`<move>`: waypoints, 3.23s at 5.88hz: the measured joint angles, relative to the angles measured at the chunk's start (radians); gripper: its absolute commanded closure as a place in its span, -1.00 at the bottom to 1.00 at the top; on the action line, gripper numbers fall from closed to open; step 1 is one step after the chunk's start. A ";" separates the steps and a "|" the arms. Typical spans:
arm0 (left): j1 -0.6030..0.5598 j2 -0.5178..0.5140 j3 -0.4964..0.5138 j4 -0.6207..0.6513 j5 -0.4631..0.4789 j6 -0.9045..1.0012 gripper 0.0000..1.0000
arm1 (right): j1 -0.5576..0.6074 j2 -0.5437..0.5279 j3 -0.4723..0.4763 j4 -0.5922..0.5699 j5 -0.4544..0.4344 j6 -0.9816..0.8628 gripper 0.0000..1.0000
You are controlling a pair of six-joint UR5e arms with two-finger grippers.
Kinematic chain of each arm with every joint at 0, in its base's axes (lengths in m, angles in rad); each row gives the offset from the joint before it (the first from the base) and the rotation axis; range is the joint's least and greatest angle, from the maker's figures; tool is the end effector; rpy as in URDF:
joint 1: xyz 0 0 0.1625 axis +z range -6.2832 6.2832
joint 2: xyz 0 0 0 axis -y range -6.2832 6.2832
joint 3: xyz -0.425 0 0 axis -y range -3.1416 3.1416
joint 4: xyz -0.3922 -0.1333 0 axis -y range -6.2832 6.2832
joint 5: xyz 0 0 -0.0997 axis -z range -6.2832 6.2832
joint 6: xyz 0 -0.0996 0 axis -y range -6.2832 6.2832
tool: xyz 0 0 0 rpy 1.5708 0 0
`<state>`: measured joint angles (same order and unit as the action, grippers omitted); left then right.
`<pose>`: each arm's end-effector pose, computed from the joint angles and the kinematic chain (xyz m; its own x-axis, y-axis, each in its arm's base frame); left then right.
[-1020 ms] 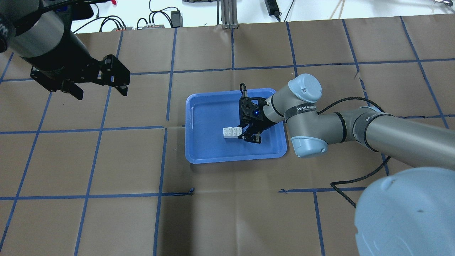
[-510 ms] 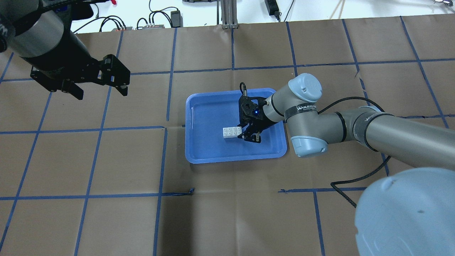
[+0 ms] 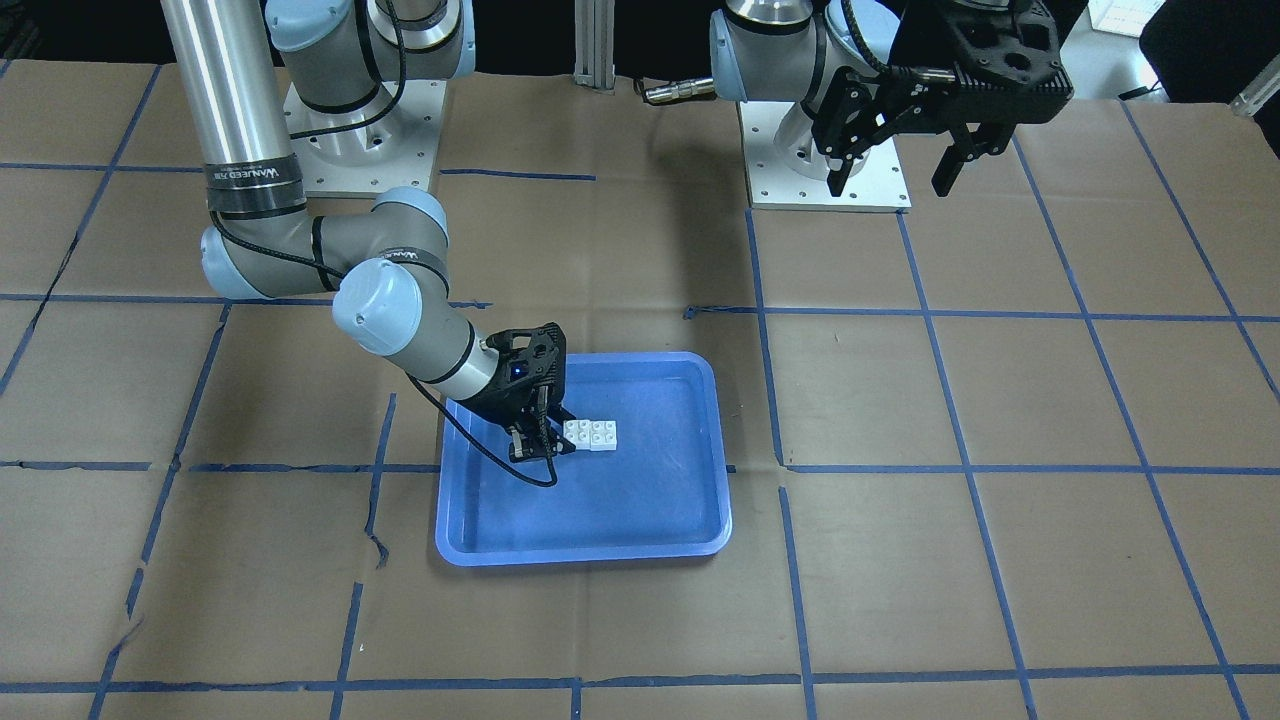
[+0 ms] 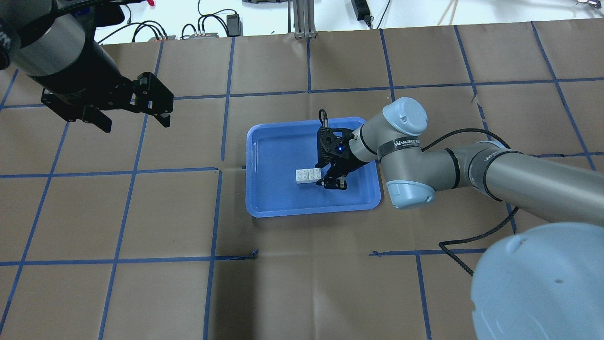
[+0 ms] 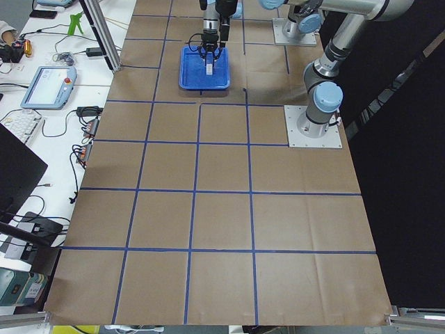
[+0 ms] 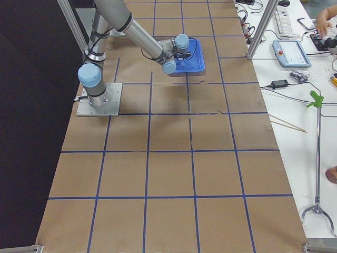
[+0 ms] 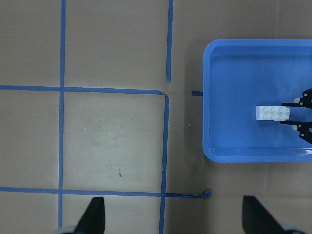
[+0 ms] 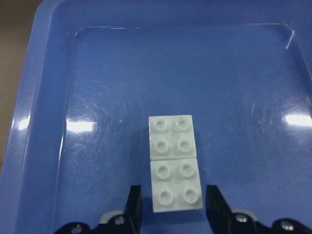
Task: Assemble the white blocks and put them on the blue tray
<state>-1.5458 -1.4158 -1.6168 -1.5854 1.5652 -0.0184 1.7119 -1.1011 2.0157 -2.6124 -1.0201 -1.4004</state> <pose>-0.1230 -0.4361 0.5353 -0.9991 -0.0428 0.0073 -0.0433 0.9946 -0.0941 0.2597 -0.5098 0.1592 -0.0040 -0.9993 0.0368 -0.8459 -0.0162 -0.5330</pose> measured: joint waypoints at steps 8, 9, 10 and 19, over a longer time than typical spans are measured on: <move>0.000 -0.002 0.000 0.002 -0.001 0.000 -0.99 | -0.038 -0.162 -0.084 0.212 -0.095 0.168 -1.00; 0.000 -0.002 0.000 0.002 -0.001 0.000 -0.99 | -0.060 -0.226 -0.098 0.310 -0.171 0.271 -1.00; 0.000 -0.001 0.000 0.002 -0.001 0.000 -0.99 | -0.083 -0.280 -0.104 0.370 -0.255 0.420 -1.00; 0.000 -0.001 0.000 0.002 -0.002 0.000 -0.99 | -0.107 -0.423 -0.494 1.121 -0.528 1.464 -1.00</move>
<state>-1.5460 -1.4171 -1.6165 -1.5831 1.5635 -0.0184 1.6045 -1.5245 1.5220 -1.4914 -1.5485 0.0635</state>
